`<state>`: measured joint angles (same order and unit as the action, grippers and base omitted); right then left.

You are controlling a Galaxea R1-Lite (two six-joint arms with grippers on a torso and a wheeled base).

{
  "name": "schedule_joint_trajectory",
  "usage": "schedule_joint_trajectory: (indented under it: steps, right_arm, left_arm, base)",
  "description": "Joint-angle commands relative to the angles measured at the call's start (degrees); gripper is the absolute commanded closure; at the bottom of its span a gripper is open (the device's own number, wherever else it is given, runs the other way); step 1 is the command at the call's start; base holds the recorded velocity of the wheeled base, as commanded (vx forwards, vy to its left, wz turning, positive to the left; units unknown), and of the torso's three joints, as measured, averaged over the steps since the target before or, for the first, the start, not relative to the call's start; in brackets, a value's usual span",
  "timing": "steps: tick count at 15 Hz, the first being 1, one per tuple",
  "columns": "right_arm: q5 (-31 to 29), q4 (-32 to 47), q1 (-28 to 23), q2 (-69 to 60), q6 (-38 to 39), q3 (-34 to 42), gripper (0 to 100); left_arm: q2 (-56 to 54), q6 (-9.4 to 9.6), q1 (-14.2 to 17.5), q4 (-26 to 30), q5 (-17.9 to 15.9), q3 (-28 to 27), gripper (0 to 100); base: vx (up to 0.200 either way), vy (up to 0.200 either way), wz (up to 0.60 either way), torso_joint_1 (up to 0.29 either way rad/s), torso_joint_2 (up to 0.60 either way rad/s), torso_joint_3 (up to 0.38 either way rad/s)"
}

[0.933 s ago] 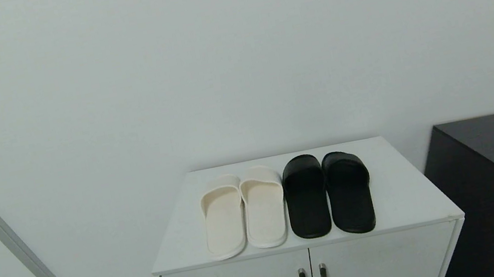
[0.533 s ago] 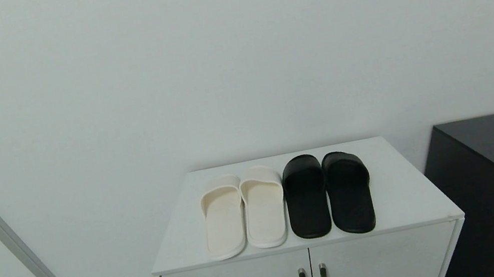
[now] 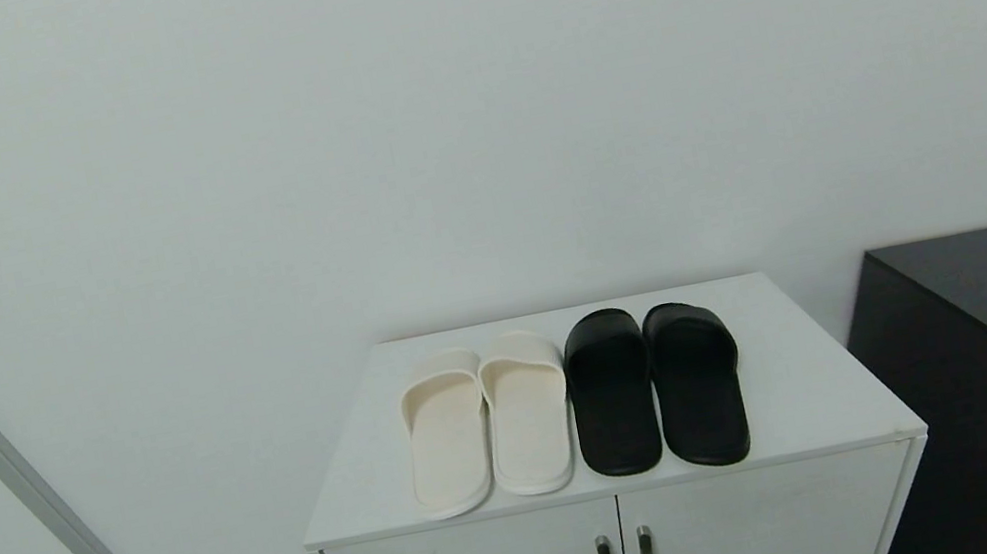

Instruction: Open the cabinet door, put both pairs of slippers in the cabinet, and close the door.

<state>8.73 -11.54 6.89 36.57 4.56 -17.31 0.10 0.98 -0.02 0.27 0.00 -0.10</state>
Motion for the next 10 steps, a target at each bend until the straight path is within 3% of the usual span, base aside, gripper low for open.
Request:
schedule_joint_trajectory:
  steps: [1,3,4,10]
  right_arm:
    - [-7.85,-4.98,14.73,21.0,4.41,-7.56,0]
    - [-17.96,-4.89,25.81,28.99,9.94,-14.15,0]
    - [-20.24,-4.89,28.36,32.51,11.26,-16.62,0]
    - [-31.32,-4.89,37.41,54.4,17.76,-31.64,0]
  left_arm:
    - [-0.01,-0.01,0.02,0.0,0.0,0.01,100]
    - [-0.01,-0.01,0.02,0.0,0.0,0.01,100]
    - [-0.01,0.08,0.02,0.0,0.0,0.01,100]
    - [-0.01,-0.01,0.02,0.0,0.0,0.01,100]
  base:
    - [0.0,0.0,0.0,0.0,0.0,0.0]
    - [0.0,0.0,0.0,0.0,0.0,0.0]
    - [0.0,0.0,0.0,0.0,0.0,0.0]
    - [0.0,0.0,0.0,0.0,0.0,0.0]
